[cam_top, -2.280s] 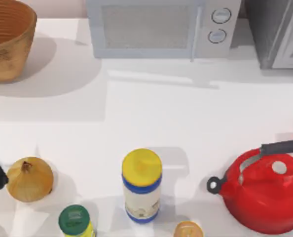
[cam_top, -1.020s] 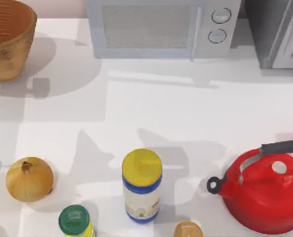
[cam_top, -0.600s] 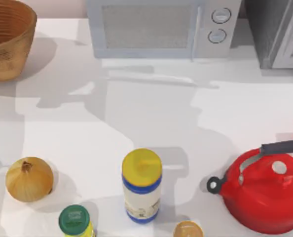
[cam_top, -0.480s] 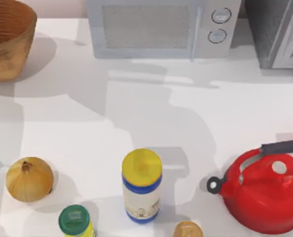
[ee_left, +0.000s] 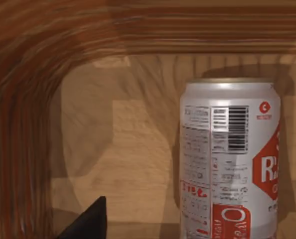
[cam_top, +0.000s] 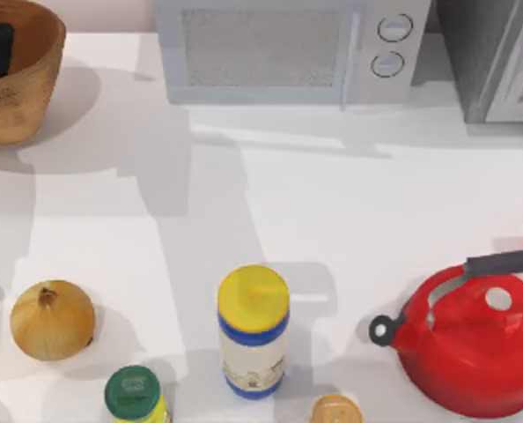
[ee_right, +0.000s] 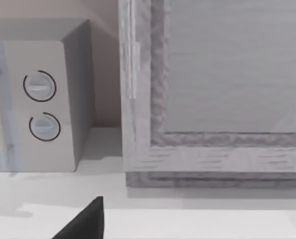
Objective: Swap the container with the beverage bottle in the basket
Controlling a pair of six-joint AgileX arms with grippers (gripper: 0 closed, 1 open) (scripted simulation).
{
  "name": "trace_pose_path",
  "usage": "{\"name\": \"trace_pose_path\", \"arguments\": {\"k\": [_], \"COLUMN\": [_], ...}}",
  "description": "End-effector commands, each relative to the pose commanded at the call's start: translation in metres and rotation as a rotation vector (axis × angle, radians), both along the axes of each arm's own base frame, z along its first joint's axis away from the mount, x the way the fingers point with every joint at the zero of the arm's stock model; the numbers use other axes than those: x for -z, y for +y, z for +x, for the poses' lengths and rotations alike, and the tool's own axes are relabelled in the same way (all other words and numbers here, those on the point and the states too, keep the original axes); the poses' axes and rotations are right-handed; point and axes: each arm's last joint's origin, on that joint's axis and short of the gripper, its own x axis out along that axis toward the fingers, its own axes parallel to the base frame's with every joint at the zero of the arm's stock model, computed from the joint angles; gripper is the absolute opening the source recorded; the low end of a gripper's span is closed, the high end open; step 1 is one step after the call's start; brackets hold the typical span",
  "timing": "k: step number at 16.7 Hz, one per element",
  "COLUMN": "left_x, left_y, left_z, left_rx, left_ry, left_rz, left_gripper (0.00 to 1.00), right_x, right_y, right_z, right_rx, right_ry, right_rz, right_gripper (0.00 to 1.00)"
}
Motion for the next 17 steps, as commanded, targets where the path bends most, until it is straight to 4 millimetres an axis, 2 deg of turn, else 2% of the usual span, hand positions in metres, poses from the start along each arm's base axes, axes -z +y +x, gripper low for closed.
{"name": "trace_pose_path", "arguments": {"k": [7,13,17], "left_x": [0.004,0.055,0.060], "left_y": [-0.003,-0.003,-0.003], "left_z": [0.002,0.018,0.019], "left_rx": [0.005,0.001,0.001], "left_ry": [0.004,0.005,0.005], "left_rz": [-0.001,-0.001,-0.001], "left_gripper": [1.00,1.00,1.00], "right_x": [0.000,0.000,0.000], "right_y": [0.000,0.000,0.000], "right_z": [0.000,0.000,0.000], "right_rx": [0.000,0.000,0.000], "right_ry": [0.000,0.000,0.000], "right_rz": [0.000,0.000,0.000], "right_gripper": [1.00,1.00,1.00]}}
